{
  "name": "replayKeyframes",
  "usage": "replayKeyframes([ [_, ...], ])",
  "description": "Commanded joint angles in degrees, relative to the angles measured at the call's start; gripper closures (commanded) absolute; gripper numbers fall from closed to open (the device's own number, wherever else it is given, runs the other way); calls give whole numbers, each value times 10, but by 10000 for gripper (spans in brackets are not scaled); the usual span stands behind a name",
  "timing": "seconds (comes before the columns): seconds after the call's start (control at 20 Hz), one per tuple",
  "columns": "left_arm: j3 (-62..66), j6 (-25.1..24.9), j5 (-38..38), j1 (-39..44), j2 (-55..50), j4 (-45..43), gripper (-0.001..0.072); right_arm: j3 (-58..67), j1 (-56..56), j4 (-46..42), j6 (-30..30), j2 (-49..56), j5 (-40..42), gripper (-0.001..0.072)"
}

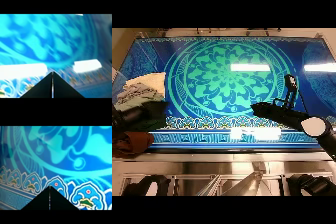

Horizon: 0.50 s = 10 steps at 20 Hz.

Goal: Fold the shirts.

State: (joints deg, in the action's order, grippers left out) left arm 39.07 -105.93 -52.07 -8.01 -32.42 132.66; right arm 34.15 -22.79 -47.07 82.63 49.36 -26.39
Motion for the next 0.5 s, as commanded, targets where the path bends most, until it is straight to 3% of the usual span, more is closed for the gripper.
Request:
replayKeyframes([
  [0.0, 124, 80, 52, -58, -125, -202, 635, 0, 0, 75, 0, 1, 15, 691],
  [0.05, 178, 80, 21, -85, -193, -223, 367, 0, 0, 77, 0, 1, 23, 690],
  [0.1, 233, 79, -9, -115, -265, -218, 37, 0, 0, 77, 0, 1, 25, 689],
  [0.15, 294, 78, -39, -144, -342, -197, -6, 0, 0, 76, 0, 2, 24, 689],
  [0.4, 622, 62, -167, -196, -662, -125, -5, 0, 0, 77, 0, 27, 20, 678],
  [0.45, 687, 61, -185, -189, -713, -127, -5, 0, 0, 77, 0, 35, 19, 583],
])
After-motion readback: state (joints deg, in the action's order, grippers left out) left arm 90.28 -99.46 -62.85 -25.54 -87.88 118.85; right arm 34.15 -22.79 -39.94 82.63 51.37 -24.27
